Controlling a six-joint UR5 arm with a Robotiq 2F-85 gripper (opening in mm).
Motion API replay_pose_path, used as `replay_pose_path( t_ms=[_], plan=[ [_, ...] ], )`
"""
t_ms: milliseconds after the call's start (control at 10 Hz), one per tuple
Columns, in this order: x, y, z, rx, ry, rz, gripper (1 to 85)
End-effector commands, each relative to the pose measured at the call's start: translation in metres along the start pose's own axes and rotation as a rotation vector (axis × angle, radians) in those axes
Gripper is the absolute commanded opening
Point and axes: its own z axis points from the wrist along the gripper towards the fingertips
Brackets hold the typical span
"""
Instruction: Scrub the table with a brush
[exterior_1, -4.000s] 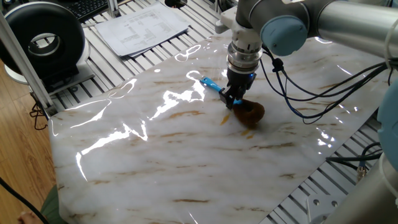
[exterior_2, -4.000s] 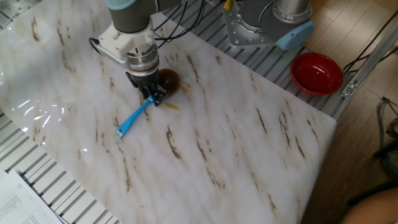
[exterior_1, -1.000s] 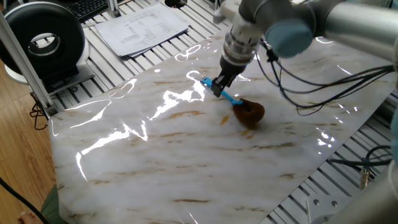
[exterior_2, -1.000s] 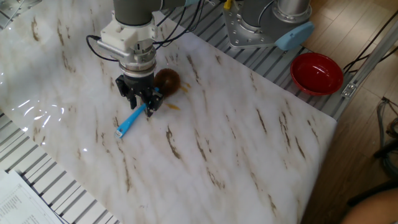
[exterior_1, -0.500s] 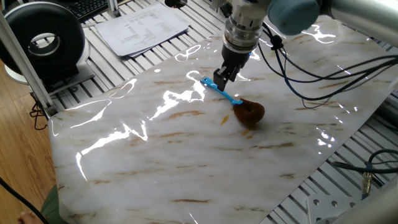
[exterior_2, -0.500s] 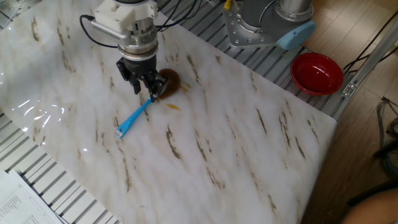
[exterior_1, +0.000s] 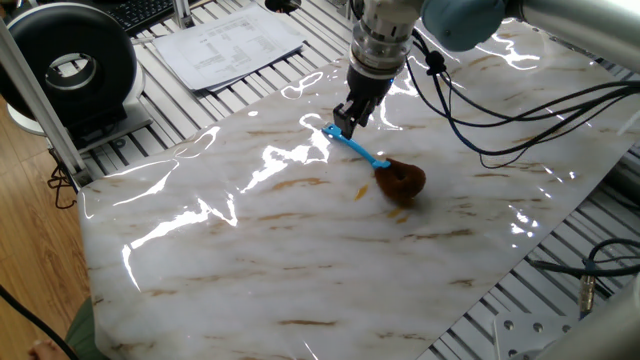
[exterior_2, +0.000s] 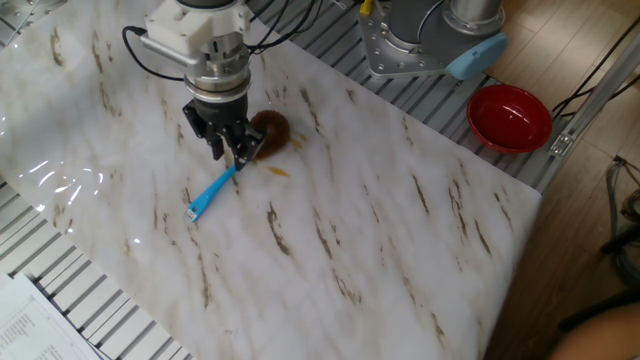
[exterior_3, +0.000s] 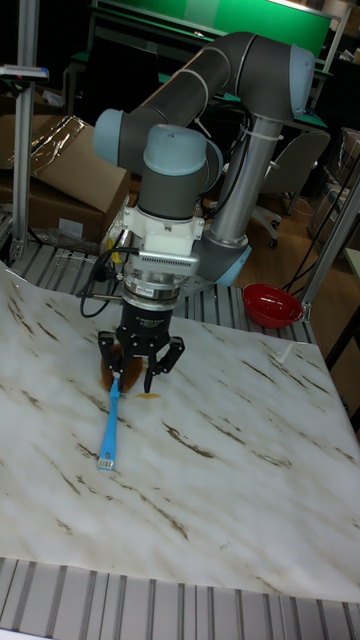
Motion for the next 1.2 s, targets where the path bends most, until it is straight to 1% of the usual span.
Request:
replay_pose_path(
  t_ms=[0, 100, 200, 400, 500, 600, 700, 800, 900, 1000, 1100],
  plan=[
    [-0.003, 0.005, -0.002, -0.02, -0.005, -0.009, 42.7],
    [-0.006, 0.007, -0.002, -0.027, -0.017, -0.04, 42.7],
    [-0.005, 0.012, -0.002, -0.048, -0.015, -0.043, 44.0],
    [-0.004, 0.013, -0.002, -0.053, -0.011, -0.029, 46.3],
    [-0.006, 0.015, -0.002, -0.059, -0.018, -0.02, 46.3],
    [-0.011, 0.014, -0.002, -0.058, -0.039, -0.026, 46.7],
    [-0.009, 0.006, -0.002, -0.025, -0.029, -0.048, 50.7],
    [-0.007, -0.003, 0.003, 0.008, 0.02, -0.044, 52.0],
    [-0.024, -0.003, 0.013, 0.007, 0.037, -0.033, 51.7],
    [-0.042, 0.0, 0.024, -0.005, 0.037, -0.026, 51.7],
    [-0.055, -0.002, 0.034, 0.011, 0.042, -0.023, 51.3]
  ],
)
